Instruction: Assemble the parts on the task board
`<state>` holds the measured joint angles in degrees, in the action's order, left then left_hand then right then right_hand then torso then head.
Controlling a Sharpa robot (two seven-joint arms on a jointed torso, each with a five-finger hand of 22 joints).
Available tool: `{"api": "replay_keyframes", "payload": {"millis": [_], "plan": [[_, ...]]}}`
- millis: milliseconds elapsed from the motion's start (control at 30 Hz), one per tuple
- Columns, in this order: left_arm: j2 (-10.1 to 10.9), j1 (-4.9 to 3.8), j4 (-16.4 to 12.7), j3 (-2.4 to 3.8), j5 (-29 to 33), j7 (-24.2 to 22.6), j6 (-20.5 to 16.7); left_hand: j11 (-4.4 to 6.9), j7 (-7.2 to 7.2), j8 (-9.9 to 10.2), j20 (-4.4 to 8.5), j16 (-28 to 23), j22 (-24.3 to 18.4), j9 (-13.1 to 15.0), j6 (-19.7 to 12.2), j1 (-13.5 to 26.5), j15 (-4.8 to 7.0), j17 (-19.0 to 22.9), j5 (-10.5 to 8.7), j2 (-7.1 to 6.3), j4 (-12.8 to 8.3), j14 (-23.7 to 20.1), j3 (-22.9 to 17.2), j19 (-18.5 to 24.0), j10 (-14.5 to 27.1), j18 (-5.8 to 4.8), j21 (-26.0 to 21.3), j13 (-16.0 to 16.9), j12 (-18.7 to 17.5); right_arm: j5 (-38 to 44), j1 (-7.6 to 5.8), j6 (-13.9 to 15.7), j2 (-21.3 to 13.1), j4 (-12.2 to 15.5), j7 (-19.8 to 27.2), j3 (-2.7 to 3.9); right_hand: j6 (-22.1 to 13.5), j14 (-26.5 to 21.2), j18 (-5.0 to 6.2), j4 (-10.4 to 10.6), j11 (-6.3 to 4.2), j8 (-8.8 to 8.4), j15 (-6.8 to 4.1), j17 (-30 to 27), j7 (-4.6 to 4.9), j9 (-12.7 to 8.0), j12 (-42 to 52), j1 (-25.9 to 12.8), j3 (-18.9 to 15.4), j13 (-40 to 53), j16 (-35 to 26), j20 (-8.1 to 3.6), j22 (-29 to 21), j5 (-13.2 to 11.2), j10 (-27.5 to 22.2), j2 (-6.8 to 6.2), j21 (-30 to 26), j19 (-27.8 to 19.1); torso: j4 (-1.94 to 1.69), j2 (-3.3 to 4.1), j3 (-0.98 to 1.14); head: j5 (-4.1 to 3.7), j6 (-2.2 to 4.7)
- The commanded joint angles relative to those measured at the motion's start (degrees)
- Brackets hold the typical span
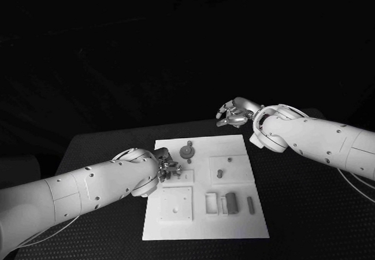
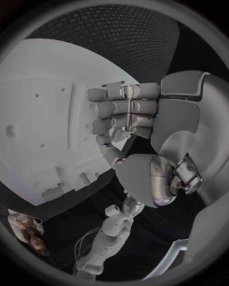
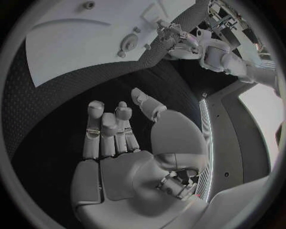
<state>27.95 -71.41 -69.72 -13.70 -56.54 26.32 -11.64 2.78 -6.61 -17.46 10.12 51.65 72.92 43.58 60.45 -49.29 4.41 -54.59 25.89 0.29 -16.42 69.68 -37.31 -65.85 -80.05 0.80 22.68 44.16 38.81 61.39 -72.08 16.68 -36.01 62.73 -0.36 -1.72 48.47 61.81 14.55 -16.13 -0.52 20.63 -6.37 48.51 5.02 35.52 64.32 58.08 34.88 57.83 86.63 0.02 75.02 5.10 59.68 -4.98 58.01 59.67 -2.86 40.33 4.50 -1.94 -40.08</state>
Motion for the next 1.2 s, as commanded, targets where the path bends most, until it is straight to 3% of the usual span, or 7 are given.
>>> {"api": "replay_keyframes", "payload": {"millis": [33,1200], "plan": [[-0.32,0.17,0.22,0.02,-2.46,0.03,-0.48,1.59,4.80,-0.38,0.04,0.60,0.17,0.70,6.18,-0.03,0.25,0.38,-0.16,-0.12,-0.02,-0.76,-0.24,-0.61,1.19,0.84,-0.26,-0.14,0.47,-0.10,-0.02,-0.64,0.02,0.15,0.67,0.04,9.52,-0.45,0.45,-0.02,-0.08,-0.36,-0.04,-0.05,0.44,0.03,-0.24,0.02,0.09,-0.10,-0.33,-0.01,0.50,0.32,-4.01,0.04,-0.27,-0.54,0.02,-0.02,0.02,-0.03,-0.12],[-1.23,1.41,1.29,0.03,-5.14,1.03,2.19,2.12,5.35,0.13,0.35,5.13,1.71,1.10,7.97,0.73,0.53,4.81,-0.91,-0.06,0.26,-1.29,0.12,-1.76,0.87,0.88,-0.68,-0.61,2.65,-0.11,-0.02,-0.98,-0.11,0.58,0.62,0.05,9.54,-0.50,0.45,-0.07,-0.06,-0.48,0.00,-0.03,0.46,0.07,-0.23,0.00,0.06,-0.11,-0.35,0.06,0.54,0.33,-4.06,0.13,-0.31,-0.59,-0.02,-0.03,-0.02,-0.14,-0.74]]}}
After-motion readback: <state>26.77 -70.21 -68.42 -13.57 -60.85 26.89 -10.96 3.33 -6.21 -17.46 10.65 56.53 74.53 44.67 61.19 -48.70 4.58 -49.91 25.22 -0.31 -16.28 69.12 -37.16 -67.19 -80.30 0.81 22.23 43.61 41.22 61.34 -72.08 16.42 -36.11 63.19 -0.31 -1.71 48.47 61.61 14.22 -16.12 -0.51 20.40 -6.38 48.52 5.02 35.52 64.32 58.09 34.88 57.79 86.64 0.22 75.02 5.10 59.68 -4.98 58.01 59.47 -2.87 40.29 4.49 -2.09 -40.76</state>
